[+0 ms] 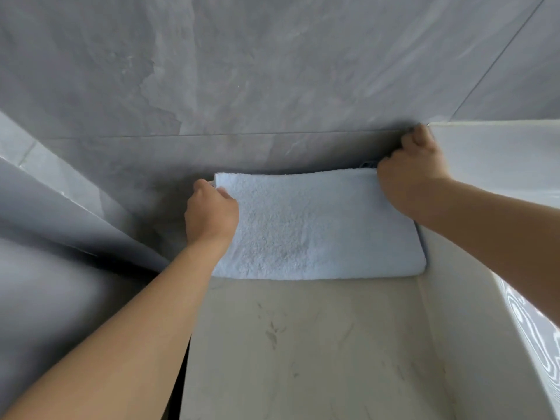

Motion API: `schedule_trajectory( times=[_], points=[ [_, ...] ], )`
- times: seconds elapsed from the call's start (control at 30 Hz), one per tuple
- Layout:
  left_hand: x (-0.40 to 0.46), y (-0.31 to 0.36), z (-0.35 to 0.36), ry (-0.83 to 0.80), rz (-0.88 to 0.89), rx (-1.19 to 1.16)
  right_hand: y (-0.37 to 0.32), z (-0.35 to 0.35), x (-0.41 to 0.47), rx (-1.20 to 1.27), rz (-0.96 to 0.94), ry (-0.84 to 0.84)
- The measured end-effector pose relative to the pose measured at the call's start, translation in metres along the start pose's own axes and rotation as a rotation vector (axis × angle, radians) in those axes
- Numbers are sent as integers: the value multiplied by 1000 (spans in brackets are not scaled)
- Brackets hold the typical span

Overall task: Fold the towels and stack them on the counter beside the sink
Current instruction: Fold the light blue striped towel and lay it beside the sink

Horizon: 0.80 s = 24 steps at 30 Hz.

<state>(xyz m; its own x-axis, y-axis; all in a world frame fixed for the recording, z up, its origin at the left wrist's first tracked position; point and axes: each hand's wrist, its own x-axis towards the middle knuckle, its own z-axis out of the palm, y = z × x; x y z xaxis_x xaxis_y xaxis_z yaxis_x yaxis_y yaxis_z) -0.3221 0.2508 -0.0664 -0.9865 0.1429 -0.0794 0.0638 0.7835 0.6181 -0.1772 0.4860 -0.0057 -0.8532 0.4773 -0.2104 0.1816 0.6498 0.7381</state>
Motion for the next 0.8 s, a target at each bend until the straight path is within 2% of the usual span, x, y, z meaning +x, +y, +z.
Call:
schedule_trajectory(
  times=[0.13, 0.2, 0.3, 0.37, 0.4, 0.47, 0.53, 0.7, 0.8],
  points=[
    [-2, -3, 10, 58, 53, 54, -11, 7, 1, 7, 35, -33],
    [-2, -2, 14, 84, 57, 88, -17, 11, -2, 90, 78, -19],
    [-1, -2, 16, 93, 40, 78, -36, 6, -15, 559, 294, 200],
    [1, -1, 14, 83, 28, 60, -62, 1, -30, 816, 347, 348],
    [2, -1, 13, 76, 25, 57, -75, -2, -37, 899, 297, 350],
    [4, -1, 11, 71, 26, 52, -96, -2, -44, 986, 159, 223],
    [2, 0, 10, 71, 42, 38, -101, 10, -40, 990, 107, 117],
    [4, 0, 10, 88, 26, 56, -101, 36, -34, 981, 73, 140],
    [0, 0, 9, 173, 151, 139, -103, 37, -31, 980, 83, 117]
  ],
)
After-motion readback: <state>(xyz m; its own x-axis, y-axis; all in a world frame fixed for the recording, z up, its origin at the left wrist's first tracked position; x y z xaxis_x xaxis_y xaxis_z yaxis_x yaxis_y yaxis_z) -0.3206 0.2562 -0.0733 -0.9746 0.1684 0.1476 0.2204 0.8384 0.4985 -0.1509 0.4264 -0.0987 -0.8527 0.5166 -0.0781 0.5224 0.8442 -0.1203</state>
